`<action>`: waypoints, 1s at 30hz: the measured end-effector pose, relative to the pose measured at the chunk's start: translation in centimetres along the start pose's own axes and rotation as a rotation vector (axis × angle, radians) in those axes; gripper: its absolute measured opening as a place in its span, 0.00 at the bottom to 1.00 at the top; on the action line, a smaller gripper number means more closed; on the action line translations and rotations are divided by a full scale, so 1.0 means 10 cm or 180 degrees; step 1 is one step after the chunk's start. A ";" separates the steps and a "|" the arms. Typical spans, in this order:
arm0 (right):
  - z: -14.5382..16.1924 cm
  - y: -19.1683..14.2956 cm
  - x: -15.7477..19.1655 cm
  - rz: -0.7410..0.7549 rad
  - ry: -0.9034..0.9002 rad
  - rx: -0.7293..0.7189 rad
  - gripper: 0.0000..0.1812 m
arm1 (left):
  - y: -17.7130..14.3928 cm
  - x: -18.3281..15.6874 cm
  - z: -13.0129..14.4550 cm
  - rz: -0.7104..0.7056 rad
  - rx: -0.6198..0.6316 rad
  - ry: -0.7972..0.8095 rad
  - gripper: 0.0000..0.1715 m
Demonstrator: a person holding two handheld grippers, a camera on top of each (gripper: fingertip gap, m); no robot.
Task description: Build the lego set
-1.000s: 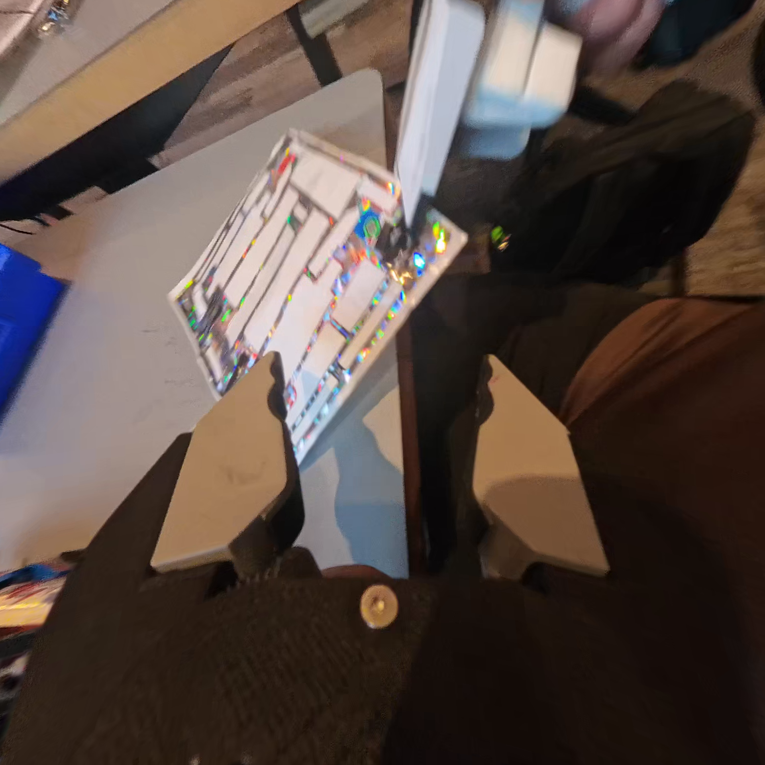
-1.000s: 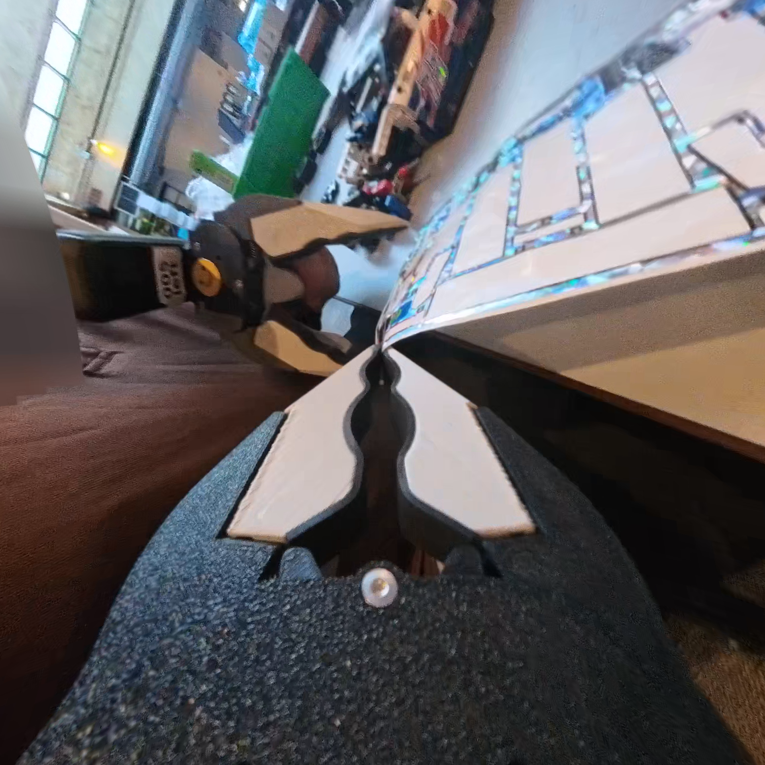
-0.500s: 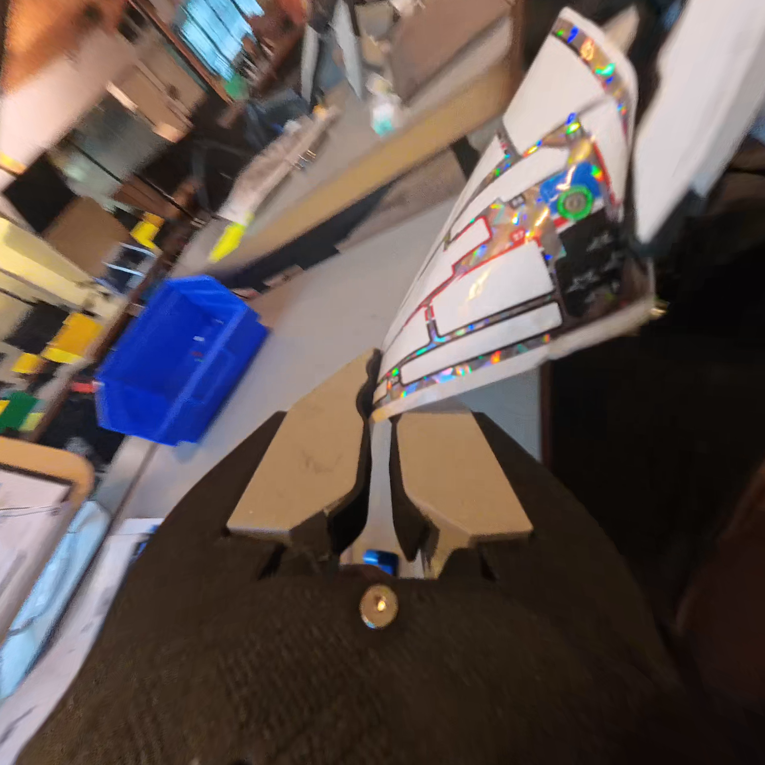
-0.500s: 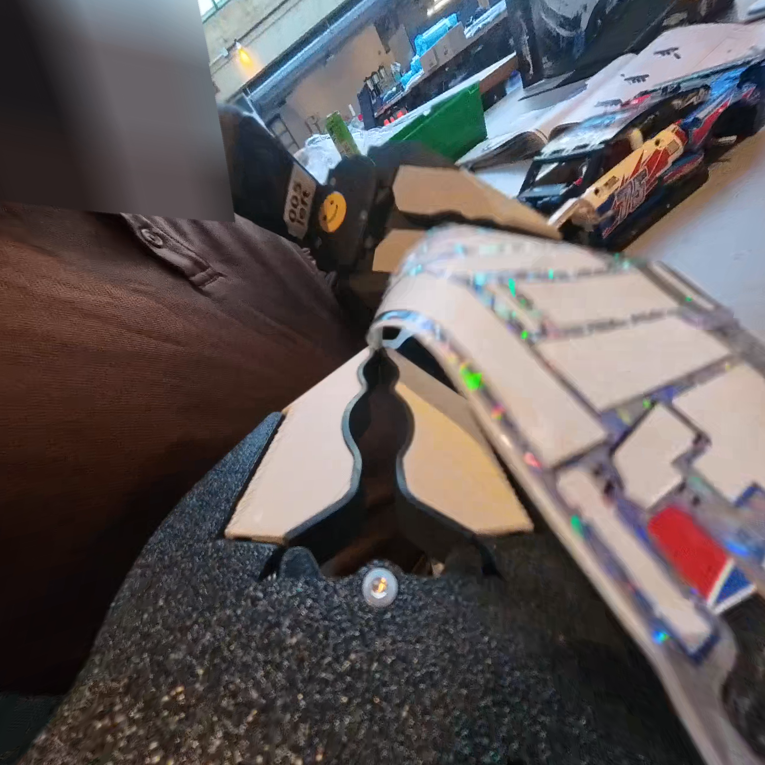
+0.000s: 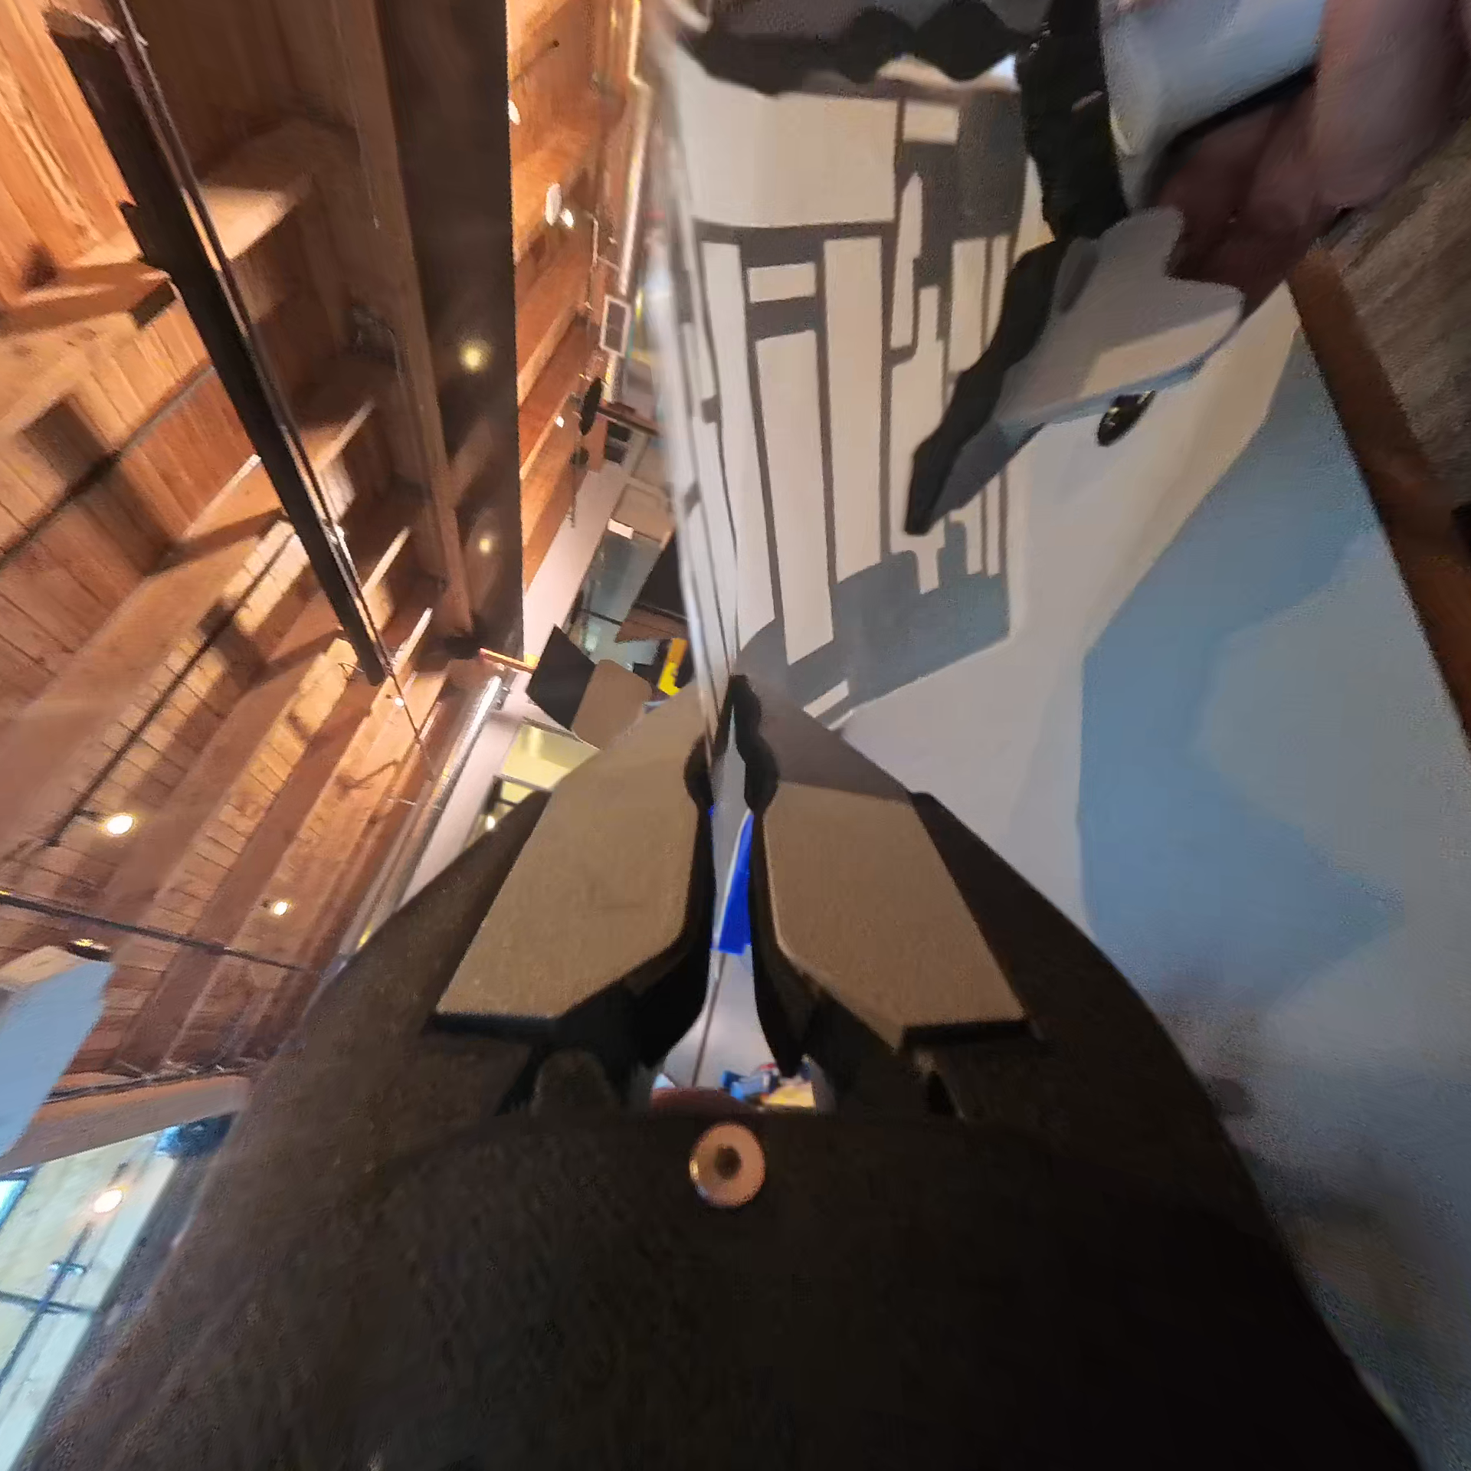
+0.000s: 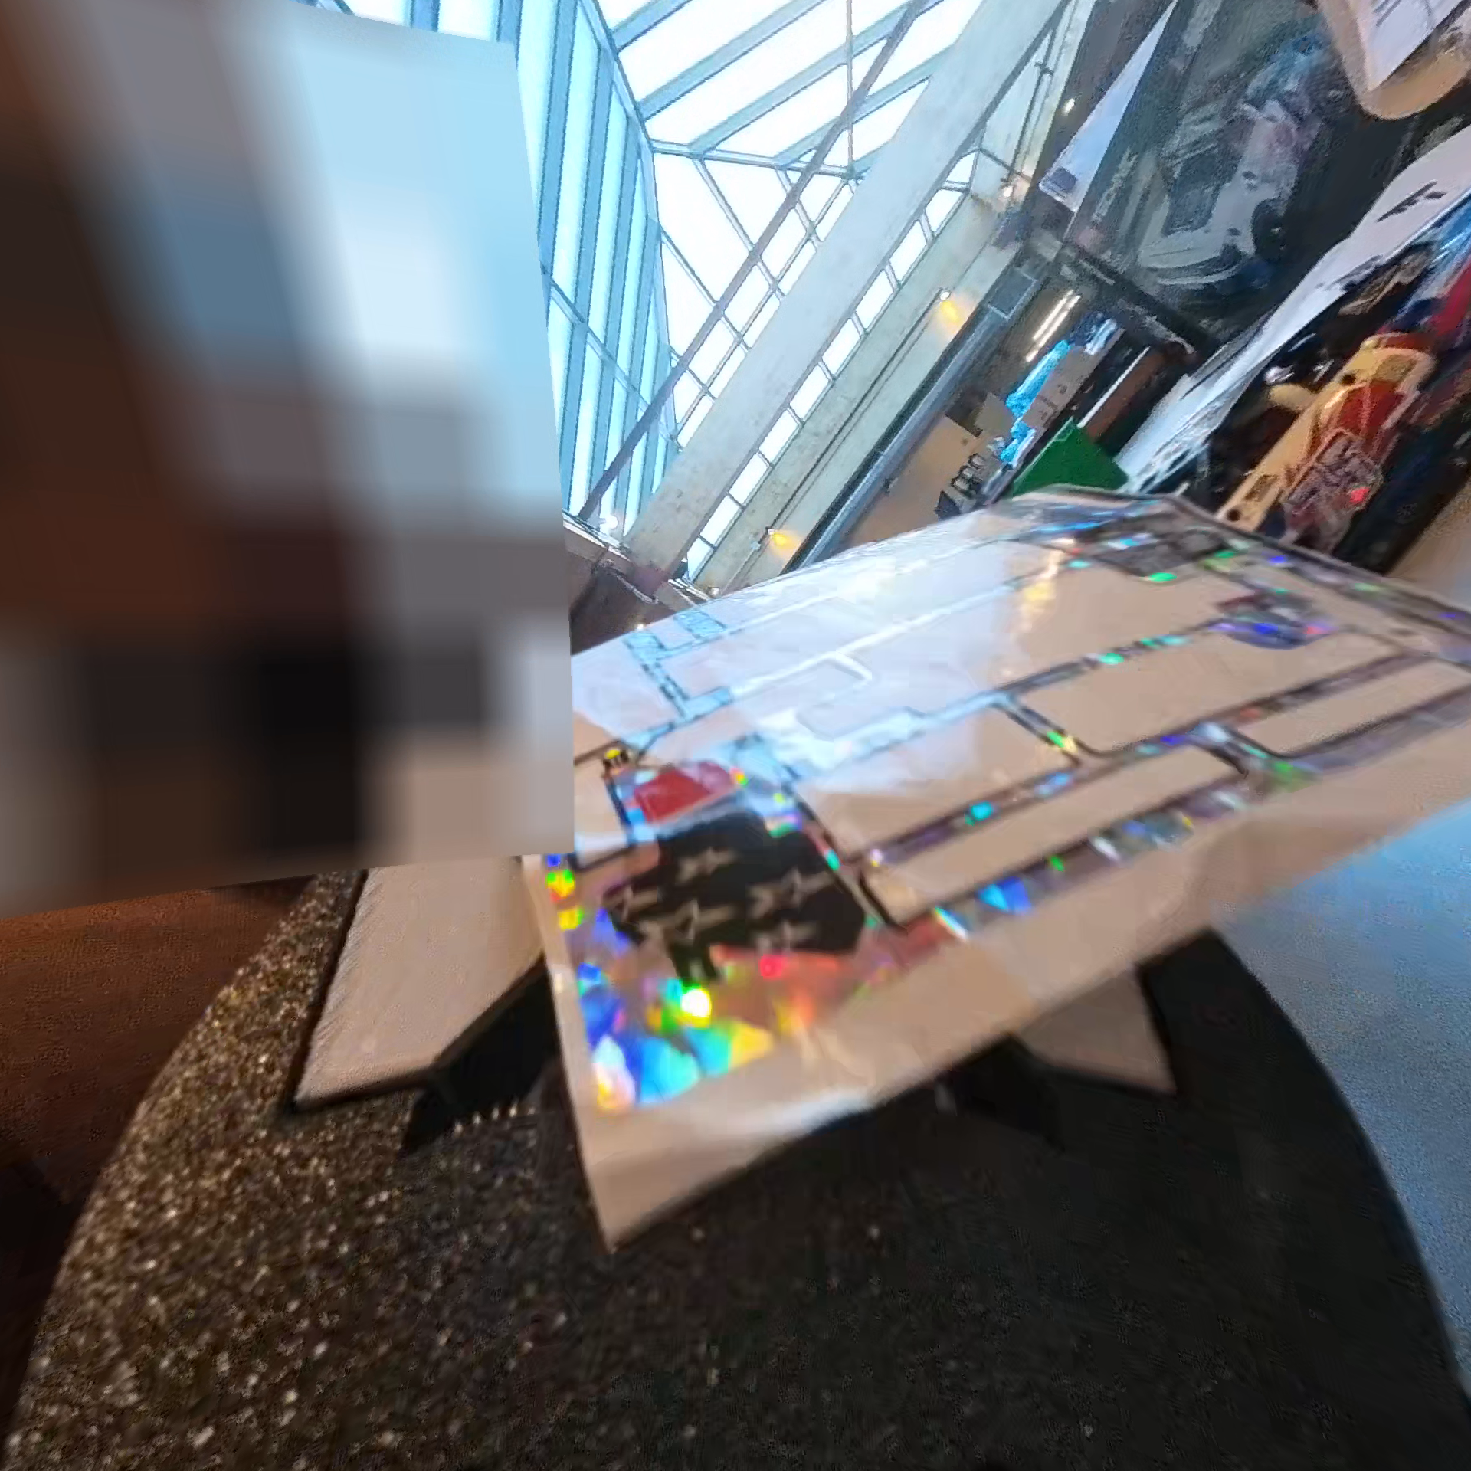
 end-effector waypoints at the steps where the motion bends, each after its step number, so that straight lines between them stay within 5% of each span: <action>1: -0.04 -0.05 -0.01 0.0059 -0.0047 -0.0010 0.50 | -0.02 0.06 -0.02 -0.0046 -0.0063 0.0034 0.00; 4: -0.27 -0.27 -0.01 0.0291 -0.0199 -0.0042 0.51 | -0.08 0.13 -0.09 -0.0007 -0.0324 0.0327 0.00; 8: -0.59 -0.47 -0.07 0.1411 -0.0965 0.0806 0.52 | -0.12 0.29 -0.15 0.0082 -0.0711 0.0873 0.00; 15: -0.93 -0.04 -0.10 0.1903 -0.1928 0.1841 0.49 | -0.12 0.42 -0.34 -0.0071 -0.0996 0.1456 0.00; 18: -1.07 -0.22 -0.39 0.2744 -0.2424 0.2370 0.46 | -0.13 0.44 -0.38 -0.0178 -0.0967 0.1483 0.00; 24: -1.15 -0.48 -0.54 0.2671 -0.2171 0.1700 0.44 | -0.24 0.40 -0.23 -0.0249 -0.0754 0.0904 0.00; 30: -0.72 -0.28 -1.05 0.2345 -0.1754 0.1934 0.43 | -0.56 0.79 0.30 -0.0655 -0.0476 0.0257 0.00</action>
Point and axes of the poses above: each gripper's, where its closed fingertips meet, y out along the fingers, z out of its underside, x = y × z across the jaws, the point moved 2 cm from there along -y, back along the fingers, and after that the axes turned 11 degrees about -y, right-handed, at the moved point
